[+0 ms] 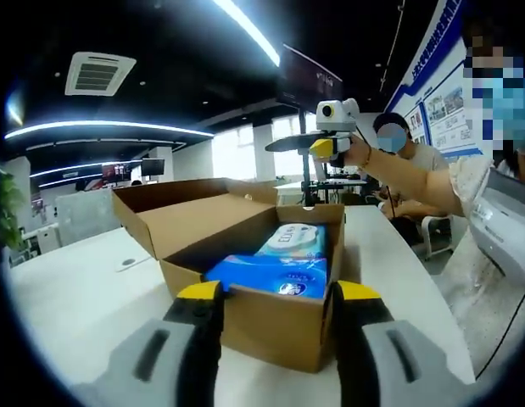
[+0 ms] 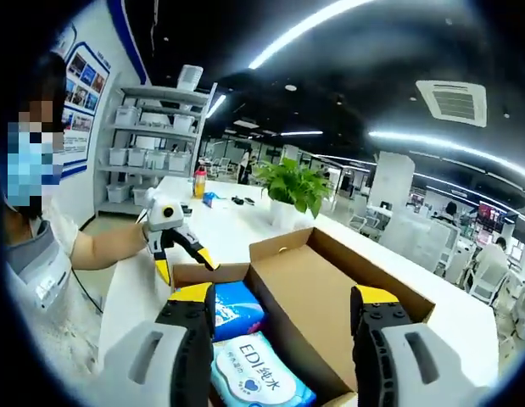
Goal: Operate the shoe box by opening the lid, removing the specified soft item, and placing it in the target area until the item is outside and the box remains undamaged.
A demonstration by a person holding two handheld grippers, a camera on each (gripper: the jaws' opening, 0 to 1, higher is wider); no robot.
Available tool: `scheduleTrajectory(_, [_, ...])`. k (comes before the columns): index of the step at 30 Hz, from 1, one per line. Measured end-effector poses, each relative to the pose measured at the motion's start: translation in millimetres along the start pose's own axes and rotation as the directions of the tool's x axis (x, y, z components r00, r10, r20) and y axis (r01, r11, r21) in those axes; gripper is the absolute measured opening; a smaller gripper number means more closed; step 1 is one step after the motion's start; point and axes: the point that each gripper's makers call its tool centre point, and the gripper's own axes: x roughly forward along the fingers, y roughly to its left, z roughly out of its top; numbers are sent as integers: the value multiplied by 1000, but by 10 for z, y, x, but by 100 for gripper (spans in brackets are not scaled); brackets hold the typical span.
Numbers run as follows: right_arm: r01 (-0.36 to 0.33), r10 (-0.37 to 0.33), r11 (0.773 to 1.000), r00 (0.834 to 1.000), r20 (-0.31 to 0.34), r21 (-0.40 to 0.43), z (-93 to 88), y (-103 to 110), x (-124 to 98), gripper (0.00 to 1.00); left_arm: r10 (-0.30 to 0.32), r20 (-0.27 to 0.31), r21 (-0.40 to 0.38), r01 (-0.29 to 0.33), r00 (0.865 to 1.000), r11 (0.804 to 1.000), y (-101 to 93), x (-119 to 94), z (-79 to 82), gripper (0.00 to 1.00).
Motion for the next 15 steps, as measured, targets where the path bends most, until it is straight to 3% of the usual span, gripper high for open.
scheduleTrajectory(3, [-14,13,1000,999,-35,-18,-45,-12,15,67,0,0,1,0,1000,1000,8,-2,0,53])
scheduleTrajectory(5, [-11,5,997,997,-81,-72,-113,-42,17,68,0,0,1,0,1000,1000,10,-2,-1,53])
scheduleTrajectory(10, [-49,35,995,987,-155,-89,-207,-37,55,68,0,0,2,0,1000,1000,0,1,-5,53])
scheduleTrajectory(15, [-145,101,982,947,-305,-125,-422,123,100,69,1,0,1,-1,1000,1000,10,-3,-3,53])
